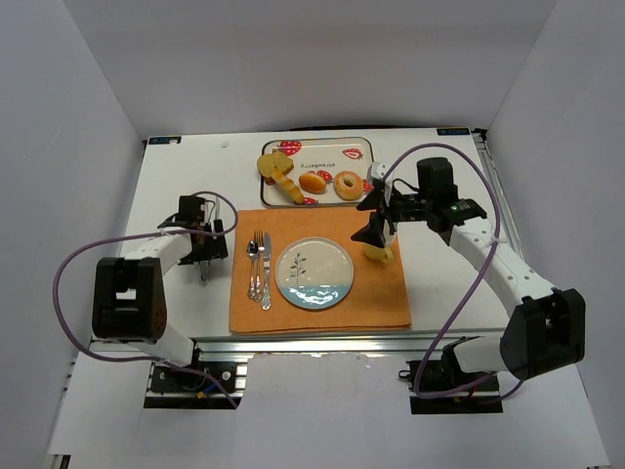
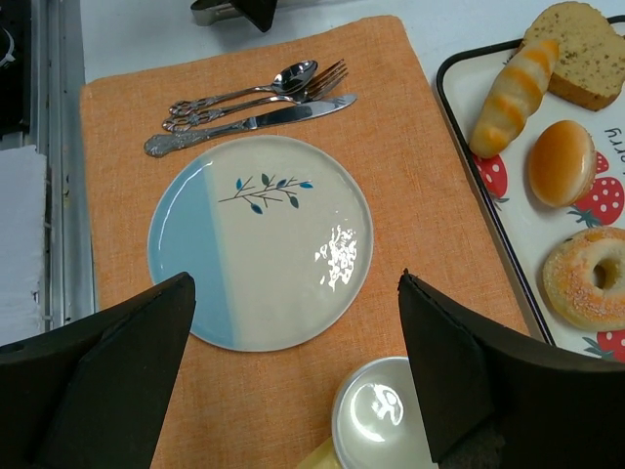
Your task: Place the bread
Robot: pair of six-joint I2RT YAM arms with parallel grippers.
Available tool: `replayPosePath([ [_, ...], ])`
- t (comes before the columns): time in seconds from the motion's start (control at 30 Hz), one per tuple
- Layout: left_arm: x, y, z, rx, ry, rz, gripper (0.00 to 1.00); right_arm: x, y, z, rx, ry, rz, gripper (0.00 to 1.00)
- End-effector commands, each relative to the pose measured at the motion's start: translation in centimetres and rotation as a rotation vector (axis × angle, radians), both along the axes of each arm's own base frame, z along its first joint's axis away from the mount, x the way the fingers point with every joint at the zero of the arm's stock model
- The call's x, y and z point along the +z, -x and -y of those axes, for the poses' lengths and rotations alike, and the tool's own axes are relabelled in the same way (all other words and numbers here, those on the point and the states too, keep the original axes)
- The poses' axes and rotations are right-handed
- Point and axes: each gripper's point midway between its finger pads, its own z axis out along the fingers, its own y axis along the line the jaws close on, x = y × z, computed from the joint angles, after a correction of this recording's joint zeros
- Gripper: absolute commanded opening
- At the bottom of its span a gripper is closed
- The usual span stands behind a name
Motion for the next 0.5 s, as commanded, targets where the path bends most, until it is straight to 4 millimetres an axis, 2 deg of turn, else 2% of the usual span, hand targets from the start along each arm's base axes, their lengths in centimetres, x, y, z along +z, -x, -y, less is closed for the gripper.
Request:
replayPosePath([
  [0.0,0.7,-3.2,-0.7,-0.044,-0.012,0.110,0.90,1.3,0.2,0.3,-0.007,-0.019,0.051,0.89],
  [0.07,-1.0,-3.3,-0.4,-0.060,0.001,0.076,0.84,1.4,0.1,0.4,-0.013,-0.018,0.054,0.89],
  [0.2,-3.1,-3.5,-1.4,-0.032,0.046,0.035,0.68,1.4,-0.1,0.6,-0.023,-0.018,0.053,0.89],
  [0.23,-3.3,-3.7,-1.1,-0.040,0.063,0.035,0.62,1.5,-0.2,0.7,-0.030,-0.017,0.057,0.89],
  [0.33,-3.7,-3.8,-1.1,-0.036,0.074,0.043,0.55,1.5,-0.5,1.0,-0.041,-0.014,0.059,0.89],
  [0.37,-3.9,-3.5,-1.2,-0.035,0.074,0.039,0.47,1.5,-0.6,1.1,-0.044,-0.014,0.058,0.89],
  [0.43,-3.8,-3.3,-1.3,-0.029,0.077,0.041,0.39,1.5,-0.8,1.3,-0.053,-0.014,0.062,0.89],
  [0.47,-3.8,-3.1,-1.3,-0.026,0.078,0.042,0.30,1.6,-0.8,1.3,-0.054,-0.014,0.064,0.89],
])
